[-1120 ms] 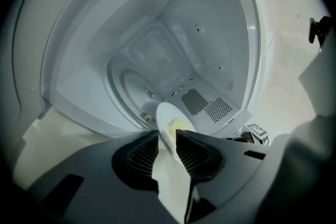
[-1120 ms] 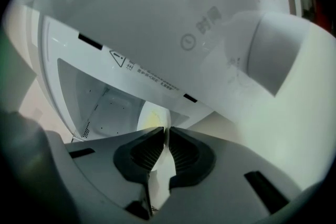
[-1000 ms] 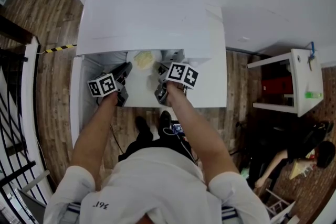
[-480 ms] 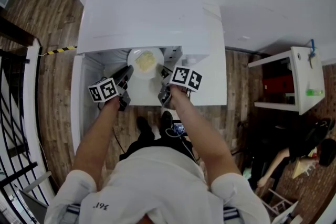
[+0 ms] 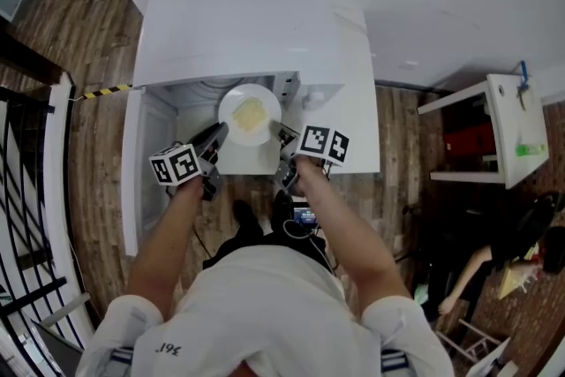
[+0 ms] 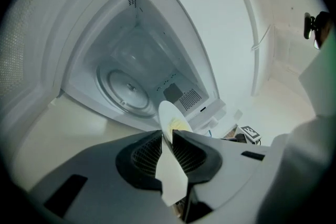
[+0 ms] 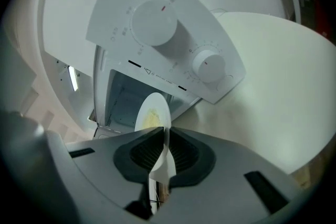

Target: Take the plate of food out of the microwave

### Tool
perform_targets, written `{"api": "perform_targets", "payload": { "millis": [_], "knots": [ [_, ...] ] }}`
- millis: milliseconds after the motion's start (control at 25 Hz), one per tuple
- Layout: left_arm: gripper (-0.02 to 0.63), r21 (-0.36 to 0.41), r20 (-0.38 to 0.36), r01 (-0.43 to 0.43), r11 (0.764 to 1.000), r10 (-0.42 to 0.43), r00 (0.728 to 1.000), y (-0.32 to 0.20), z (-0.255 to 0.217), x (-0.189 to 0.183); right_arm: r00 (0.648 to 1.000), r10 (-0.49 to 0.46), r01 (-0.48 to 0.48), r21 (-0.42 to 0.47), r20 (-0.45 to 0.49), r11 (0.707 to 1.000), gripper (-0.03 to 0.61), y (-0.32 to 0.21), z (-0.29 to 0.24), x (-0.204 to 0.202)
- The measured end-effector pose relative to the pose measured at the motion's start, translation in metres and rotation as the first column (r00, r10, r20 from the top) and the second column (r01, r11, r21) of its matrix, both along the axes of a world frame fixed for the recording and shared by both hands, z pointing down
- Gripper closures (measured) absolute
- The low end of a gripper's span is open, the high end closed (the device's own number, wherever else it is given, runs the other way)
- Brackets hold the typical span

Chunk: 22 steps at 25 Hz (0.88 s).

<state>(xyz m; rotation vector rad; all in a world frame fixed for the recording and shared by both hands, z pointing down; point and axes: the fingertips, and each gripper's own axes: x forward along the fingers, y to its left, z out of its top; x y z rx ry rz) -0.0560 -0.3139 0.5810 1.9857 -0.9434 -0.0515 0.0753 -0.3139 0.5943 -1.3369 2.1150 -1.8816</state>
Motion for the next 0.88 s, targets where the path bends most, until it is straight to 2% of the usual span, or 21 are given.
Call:
{"api": "perform_targets", "payload": {
  "millis": [400,880],
  "knots": [
    [0.546,0.029,-0.008,-0.067,0.997,0.067,0.998,0.033,-0.030,0.022,1.000,0.011,-0.010,-0.005,0.008,1.000,0.543,0.034,-0.021,0.020],
    [0.546,0.076,-0.077,-0.047,0.996,0.052,0.996,0.081,-0.082,0.033,0.999,-0.011,0.011,0.005,0.052,1.000,0.543,0.078,-0.069,0.030]
  ]
}}
